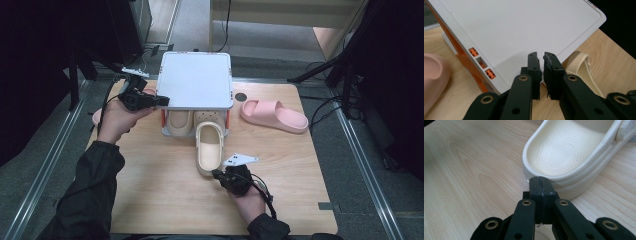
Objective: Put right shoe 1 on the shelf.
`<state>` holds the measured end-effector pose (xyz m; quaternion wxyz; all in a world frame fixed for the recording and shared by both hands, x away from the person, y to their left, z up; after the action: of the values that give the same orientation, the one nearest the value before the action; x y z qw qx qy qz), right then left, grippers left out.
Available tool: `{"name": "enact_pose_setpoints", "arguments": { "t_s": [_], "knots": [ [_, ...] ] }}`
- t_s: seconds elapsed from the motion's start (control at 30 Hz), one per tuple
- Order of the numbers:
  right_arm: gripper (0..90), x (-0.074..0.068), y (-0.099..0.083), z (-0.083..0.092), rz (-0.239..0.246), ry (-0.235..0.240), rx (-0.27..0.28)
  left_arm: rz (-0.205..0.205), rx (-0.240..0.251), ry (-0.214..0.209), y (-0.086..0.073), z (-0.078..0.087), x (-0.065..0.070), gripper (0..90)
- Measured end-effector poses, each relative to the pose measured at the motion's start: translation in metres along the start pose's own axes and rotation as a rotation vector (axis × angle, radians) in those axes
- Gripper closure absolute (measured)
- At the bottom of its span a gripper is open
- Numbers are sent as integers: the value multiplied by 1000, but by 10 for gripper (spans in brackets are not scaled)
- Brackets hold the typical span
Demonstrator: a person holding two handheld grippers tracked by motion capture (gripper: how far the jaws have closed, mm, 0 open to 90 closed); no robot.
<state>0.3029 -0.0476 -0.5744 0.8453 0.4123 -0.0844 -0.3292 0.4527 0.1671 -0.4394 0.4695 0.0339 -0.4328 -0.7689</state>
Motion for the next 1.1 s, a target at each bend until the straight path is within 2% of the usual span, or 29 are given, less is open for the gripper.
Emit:
{"name": "enact_pose_setpoints", "arguments": {
  "t_s": [0.13,0.2,0.37,0.53,0.6,0.67,0.73,0.83,0.93,1.1],
  "knots": [
    [900,-4,4,-3,28,-12,1,-2,1,4,0,0,0,830],
    [900,-3,8,-3,44,-38,16,1,1,3,0,0,1,829],
    [900,-2,17,-3,29,-26,35,0,1,-4,0,0,0,829],
    [900,-14,4,-9,47,10,-11,-2,2,-3,0,0,0,827],
    [900,-15,-4,-13,50,9,-36,-3,2,-4,0,0,0,827],
    [900,-12,-9,-17,55,-7,-59,-3,2,-4,0,0,0,827],
    [900,-11,-8,-18,55,5,-58,-2,3,-2,0,0,0,827],
    [900,-10,-2,-18,91,-26,-43,-1,4,-3,0,0,0,827],
    [900,-5,7,-16,81,-29,-23,0,3,-3,0,0,0,827],
    [900,12,21,-16,66,-44,-12,7,1,-15,0,0,-1,829]
  ]
}}
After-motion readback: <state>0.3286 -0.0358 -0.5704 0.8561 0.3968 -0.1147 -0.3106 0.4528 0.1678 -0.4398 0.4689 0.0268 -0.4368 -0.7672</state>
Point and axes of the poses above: each handheld gripper's, and its own axes: z roughly backward along the jaws, y roughly out of its top, x roughly to its right, the point moved 9 cm from there along -z, roughly forward along the jaws, and after that the axes turned 6 degrees about z, right-handed, at the moved point
